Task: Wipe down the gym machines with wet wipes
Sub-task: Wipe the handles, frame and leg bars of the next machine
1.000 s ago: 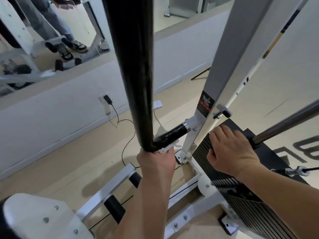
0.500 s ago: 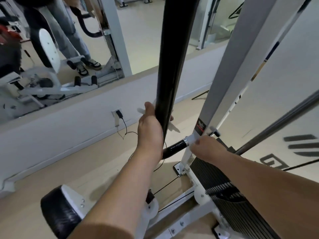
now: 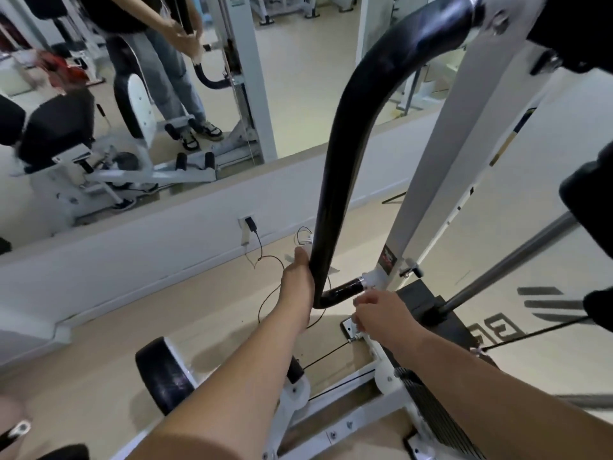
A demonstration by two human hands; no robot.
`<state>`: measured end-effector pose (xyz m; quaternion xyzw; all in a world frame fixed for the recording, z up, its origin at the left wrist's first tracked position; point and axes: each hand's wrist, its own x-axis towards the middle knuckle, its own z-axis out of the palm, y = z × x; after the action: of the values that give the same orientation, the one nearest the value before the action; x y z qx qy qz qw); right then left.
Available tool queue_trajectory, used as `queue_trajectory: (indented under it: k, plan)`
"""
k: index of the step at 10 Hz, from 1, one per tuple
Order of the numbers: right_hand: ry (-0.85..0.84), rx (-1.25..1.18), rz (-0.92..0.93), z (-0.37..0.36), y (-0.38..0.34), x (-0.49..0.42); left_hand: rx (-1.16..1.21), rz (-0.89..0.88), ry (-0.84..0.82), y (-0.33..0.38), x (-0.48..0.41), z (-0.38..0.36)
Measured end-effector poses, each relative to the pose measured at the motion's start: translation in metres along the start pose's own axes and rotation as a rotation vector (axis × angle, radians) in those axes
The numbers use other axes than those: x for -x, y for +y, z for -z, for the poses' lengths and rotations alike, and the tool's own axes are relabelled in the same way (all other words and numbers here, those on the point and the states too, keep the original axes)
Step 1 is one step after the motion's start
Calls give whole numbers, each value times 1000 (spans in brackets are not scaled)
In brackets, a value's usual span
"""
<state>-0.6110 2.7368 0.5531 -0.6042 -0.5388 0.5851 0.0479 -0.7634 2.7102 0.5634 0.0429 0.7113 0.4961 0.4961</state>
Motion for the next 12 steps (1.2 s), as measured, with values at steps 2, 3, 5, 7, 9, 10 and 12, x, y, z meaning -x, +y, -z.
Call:
queue_trajectory:
  k: [2, 3, 5, 7, 9, 10, 12]
  plan:
    - [-183, -253, 65, 9, -45, 39, 231, -145, 128, 44, 81, 39]
    - [-484, -273, 152, 16, -57, 64, 312, -10, 4, 40, 108, 47]
    - [-784, -371, 143, 20, -55, 73, 402, 134, -334, 25, 123, 50]
    - [-498, -334, -40, 32, -47, 59, 160, 91, -98, 11, 108, 43]
    - [154, -284, -119, 51, -23, 0, 86, 179, 57, -9, 83, 38]
    - [233, -169, -40, 39, -31, -17, 160, 214, 98, -12, 72, 37]
    - [-71, -417, -54, -17, -57, -27, 161, 169, 77, -11, 50, 35]
